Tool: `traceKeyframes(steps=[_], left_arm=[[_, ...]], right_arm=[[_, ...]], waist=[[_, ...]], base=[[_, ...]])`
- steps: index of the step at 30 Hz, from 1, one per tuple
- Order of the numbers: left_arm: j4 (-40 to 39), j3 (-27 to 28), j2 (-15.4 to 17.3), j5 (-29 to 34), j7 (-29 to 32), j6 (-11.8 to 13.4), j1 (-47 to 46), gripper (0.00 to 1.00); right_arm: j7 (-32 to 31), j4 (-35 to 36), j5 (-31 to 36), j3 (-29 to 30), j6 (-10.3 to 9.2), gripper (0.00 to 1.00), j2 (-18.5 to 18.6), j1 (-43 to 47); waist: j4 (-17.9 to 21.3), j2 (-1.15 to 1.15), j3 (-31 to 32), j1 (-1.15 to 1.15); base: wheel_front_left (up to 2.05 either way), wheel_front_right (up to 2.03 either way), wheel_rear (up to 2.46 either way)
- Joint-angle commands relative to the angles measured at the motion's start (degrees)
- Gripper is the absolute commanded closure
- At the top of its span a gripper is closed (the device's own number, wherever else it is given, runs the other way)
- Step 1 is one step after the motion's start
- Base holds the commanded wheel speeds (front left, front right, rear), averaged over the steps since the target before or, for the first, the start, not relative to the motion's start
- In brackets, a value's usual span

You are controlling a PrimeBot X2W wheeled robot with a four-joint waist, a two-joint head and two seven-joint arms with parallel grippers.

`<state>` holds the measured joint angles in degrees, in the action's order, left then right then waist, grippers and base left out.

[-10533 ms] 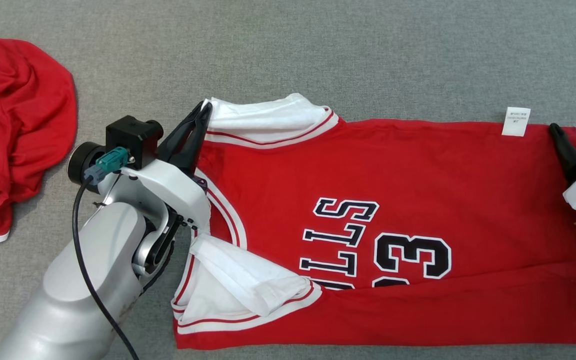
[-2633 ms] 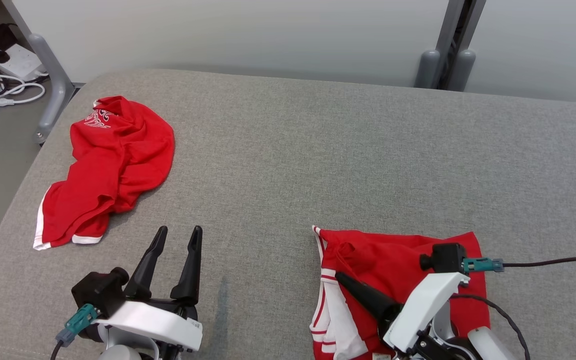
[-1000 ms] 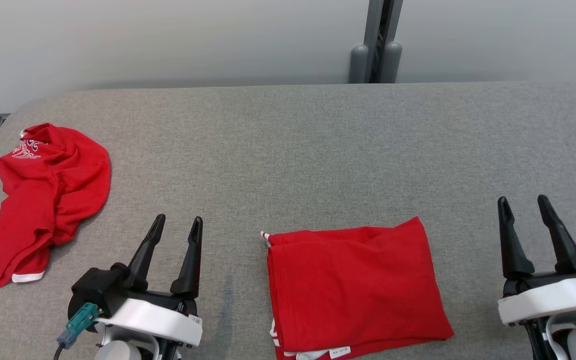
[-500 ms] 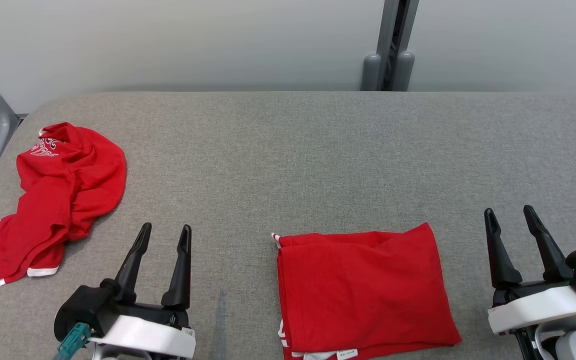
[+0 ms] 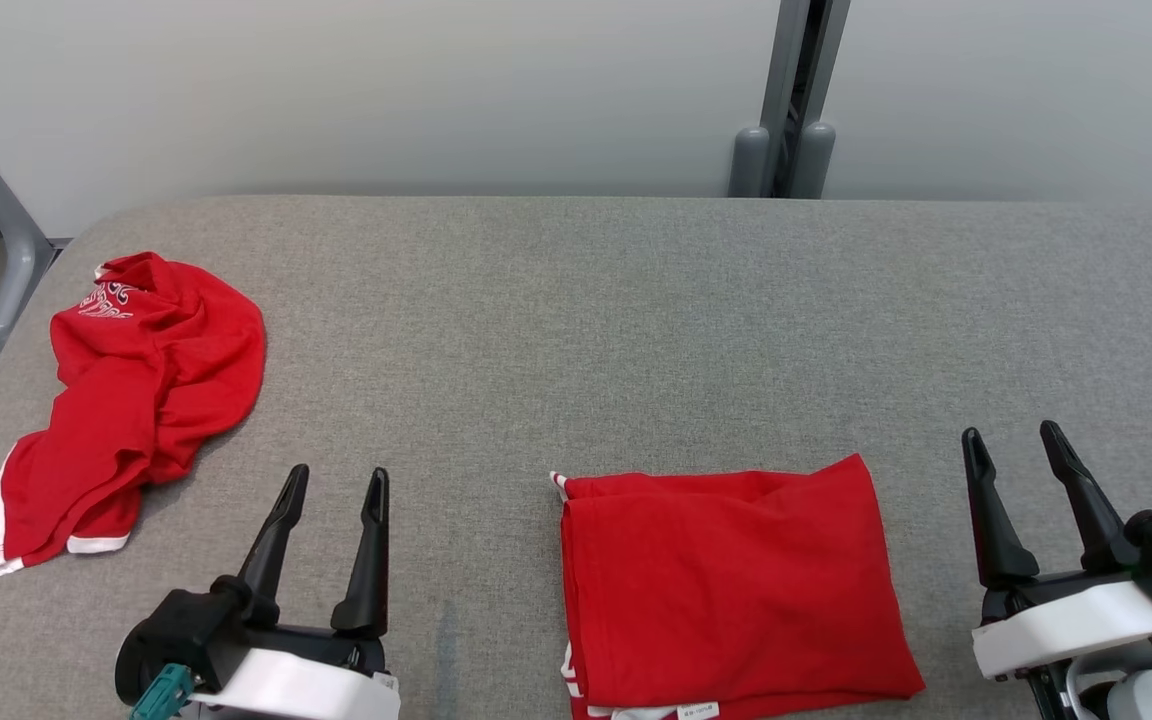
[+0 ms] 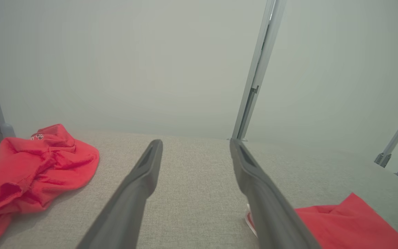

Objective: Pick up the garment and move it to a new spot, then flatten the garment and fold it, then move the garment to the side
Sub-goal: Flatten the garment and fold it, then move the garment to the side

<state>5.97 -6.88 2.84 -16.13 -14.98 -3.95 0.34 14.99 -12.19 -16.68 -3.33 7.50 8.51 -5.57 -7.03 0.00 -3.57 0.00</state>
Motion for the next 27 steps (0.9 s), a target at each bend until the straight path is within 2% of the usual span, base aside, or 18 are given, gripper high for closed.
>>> traceKeyframes(steps=[1,27], left_arm=[[-0.35,-0.18,0.16,0.12,-0.17,0.26,0.23,0.0],[0.03,-0.51,0.16,-0.73,-0.17,0.29,0.51,0.0]], right_arm=[[0.34,-0.18,0.31,-0.09,-0.02,0.0,0.44,0.18],[0.35,-1.18,0.24,-0.43,-0.02,0.0,0.77,-0.18]], waist=[[0.02,0.0,0.04,0.0],[0.0,0.0,0.47,0.0]], base=[[0.0,0.0,0.0],[0.0,0.0,0.0]])
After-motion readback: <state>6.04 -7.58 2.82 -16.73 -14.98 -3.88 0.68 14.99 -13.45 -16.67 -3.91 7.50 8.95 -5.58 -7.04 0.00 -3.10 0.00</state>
